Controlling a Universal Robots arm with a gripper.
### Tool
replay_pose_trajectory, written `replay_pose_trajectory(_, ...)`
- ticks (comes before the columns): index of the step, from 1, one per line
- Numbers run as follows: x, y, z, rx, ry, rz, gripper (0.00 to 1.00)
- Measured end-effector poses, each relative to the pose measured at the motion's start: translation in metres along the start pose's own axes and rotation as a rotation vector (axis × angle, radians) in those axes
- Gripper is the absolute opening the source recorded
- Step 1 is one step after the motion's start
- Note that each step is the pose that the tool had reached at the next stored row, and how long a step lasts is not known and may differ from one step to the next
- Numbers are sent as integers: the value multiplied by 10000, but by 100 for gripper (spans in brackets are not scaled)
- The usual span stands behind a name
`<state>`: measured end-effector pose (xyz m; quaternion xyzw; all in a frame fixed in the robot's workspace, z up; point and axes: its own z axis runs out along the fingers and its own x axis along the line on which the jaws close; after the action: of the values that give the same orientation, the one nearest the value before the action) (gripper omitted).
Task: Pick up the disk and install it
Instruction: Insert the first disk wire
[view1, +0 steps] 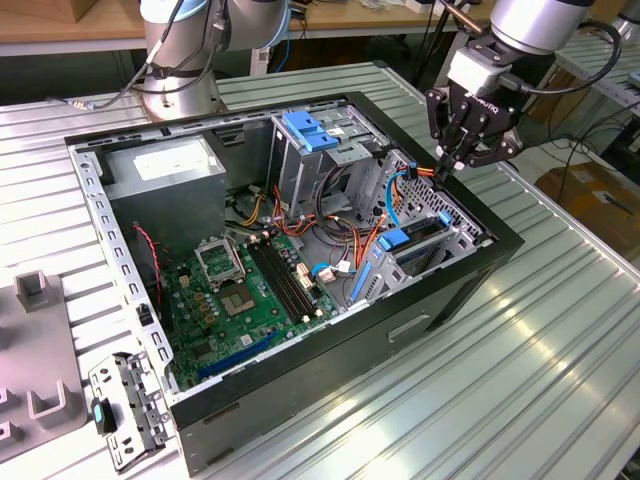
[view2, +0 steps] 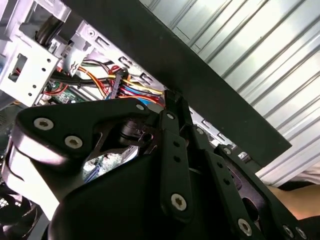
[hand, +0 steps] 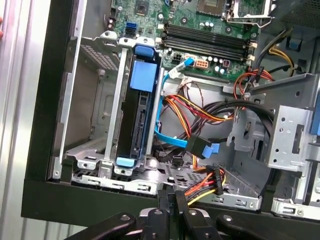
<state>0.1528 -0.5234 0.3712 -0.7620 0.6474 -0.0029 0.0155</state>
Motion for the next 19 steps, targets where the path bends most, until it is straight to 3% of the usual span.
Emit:
replay_pose_trajectory(7, -19, 137, -2, 0, -2, -2, 17)
replay_pose_trajectory(11, -24, 174, -3, 0, 0, 64, 17)
replay_pose_trajectory(15, -24, 174, 3, 13, 20, 820, 17)
replay_pose_trajectory(19, -24, 176, 3, 14, 24, 935, 17)
